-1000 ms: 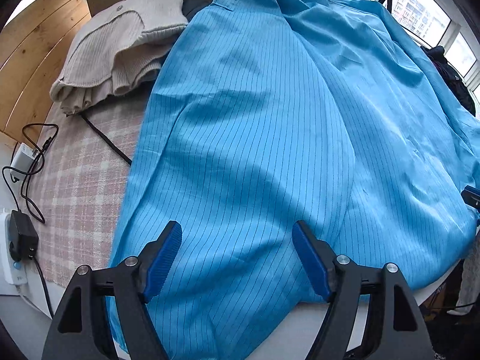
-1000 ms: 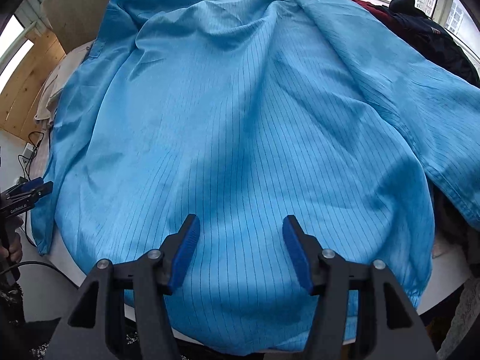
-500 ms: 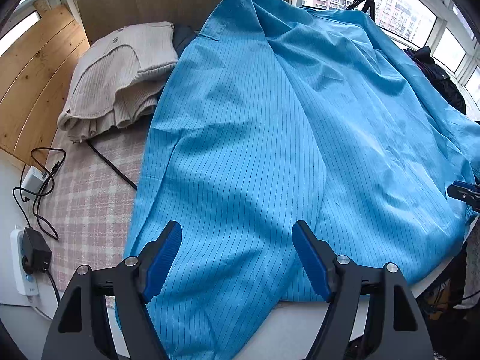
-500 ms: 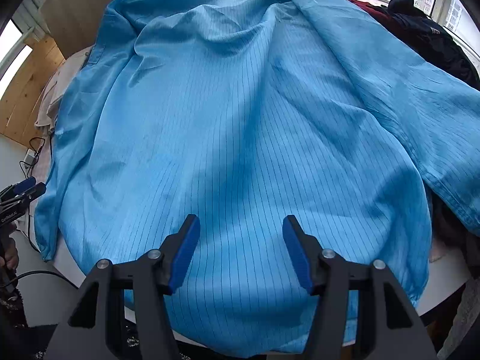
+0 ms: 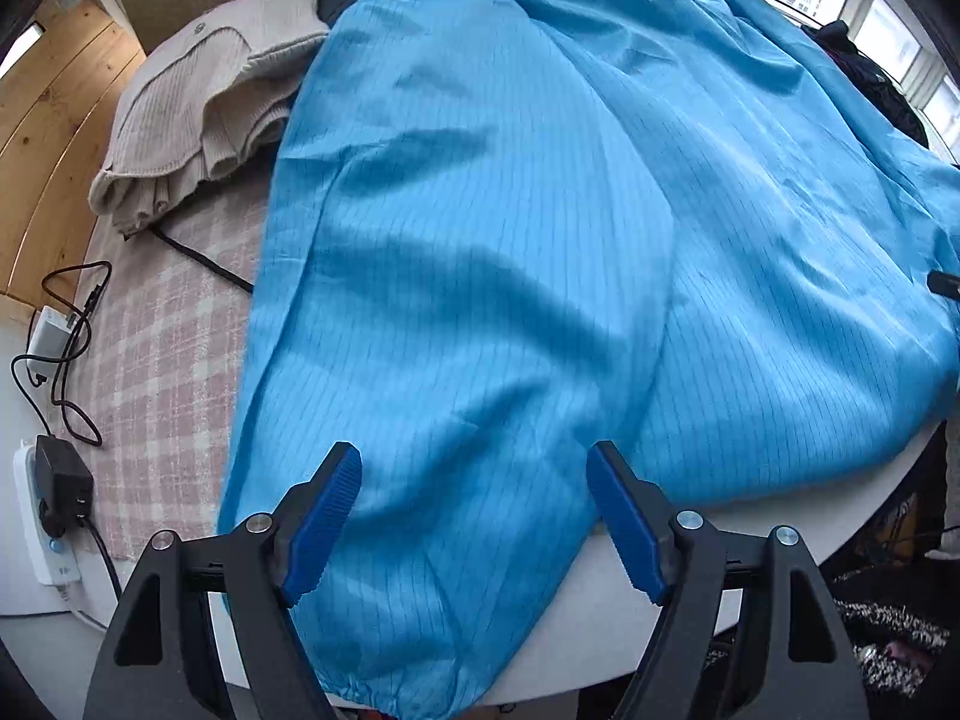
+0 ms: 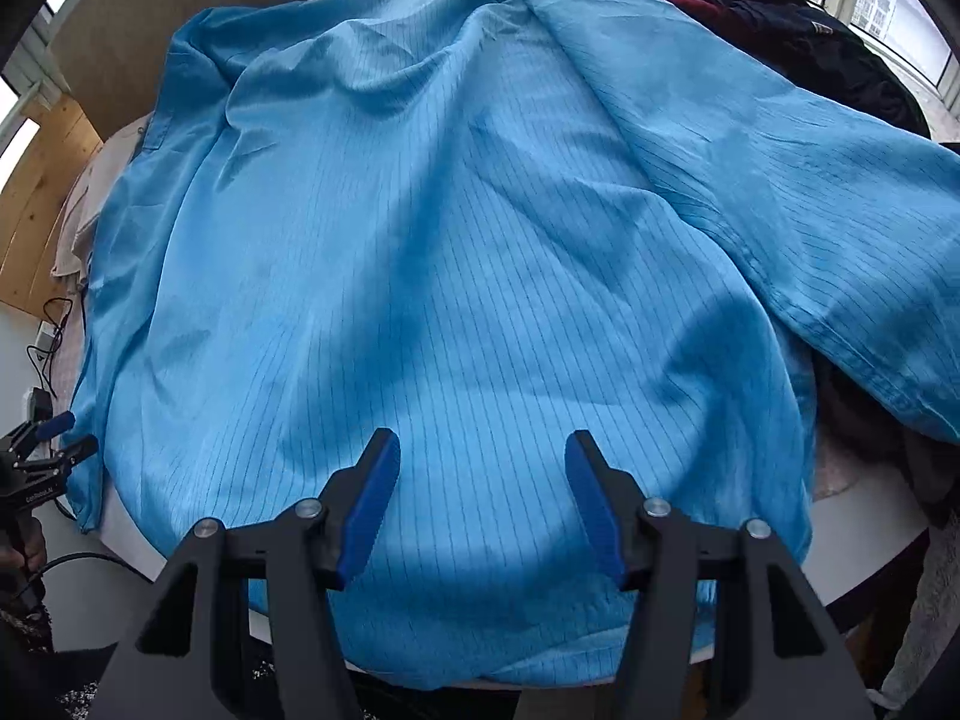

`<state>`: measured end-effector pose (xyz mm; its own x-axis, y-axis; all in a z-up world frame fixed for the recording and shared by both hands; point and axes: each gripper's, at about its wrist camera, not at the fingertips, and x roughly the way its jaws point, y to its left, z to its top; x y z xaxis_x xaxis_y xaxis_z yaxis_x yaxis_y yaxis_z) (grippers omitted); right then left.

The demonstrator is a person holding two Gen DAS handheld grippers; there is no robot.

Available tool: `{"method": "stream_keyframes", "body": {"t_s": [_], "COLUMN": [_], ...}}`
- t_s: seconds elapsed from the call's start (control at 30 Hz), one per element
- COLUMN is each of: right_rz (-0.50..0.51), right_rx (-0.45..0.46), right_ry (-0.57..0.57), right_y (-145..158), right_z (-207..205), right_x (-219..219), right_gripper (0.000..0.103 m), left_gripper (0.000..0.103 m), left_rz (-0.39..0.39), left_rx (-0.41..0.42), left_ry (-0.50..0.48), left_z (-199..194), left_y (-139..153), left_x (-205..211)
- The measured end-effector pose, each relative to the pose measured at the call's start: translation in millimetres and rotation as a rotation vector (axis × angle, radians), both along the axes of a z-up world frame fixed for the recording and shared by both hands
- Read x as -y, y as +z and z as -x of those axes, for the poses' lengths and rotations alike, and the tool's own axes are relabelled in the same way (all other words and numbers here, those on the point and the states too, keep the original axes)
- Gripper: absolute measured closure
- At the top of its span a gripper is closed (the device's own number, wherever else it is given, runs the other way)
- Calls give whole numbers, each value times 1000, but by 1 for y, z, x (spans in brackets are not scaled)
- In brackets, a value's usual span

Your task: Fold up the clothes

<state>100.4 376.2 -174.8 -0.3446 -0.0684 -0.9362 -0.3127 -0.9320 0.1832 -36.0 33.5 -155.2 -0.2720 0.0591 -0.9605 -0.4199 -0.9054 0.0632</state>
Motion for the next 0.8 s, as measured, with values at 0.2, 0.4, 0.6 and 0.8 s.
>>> {"method": "stream_keyframes", "body": {"t_s": [0.2,0.4,0.6,0.8], "right_rz": [20,8,-3,-46], "right_rx": [6,-13,-32,-39], "right_ry": [-48,-54,-75,-50], "right_y": [-3,1,8,23], "right_z": [-6,-9,-13,-19], "right_x": [-13,-16,-27,-32], "right_gripper": [46,46,46,46], "left_gripper": [29,101,90,56], "left_rz": [46,17,141,324], "left_rx": [-28,-54,-219,-247], "left_ry": [-112,-64,81,202], "left_z": [-13,6,52,87], "left_y": [-14,3,40,48], "left_x": [-17,12,80,162]}}
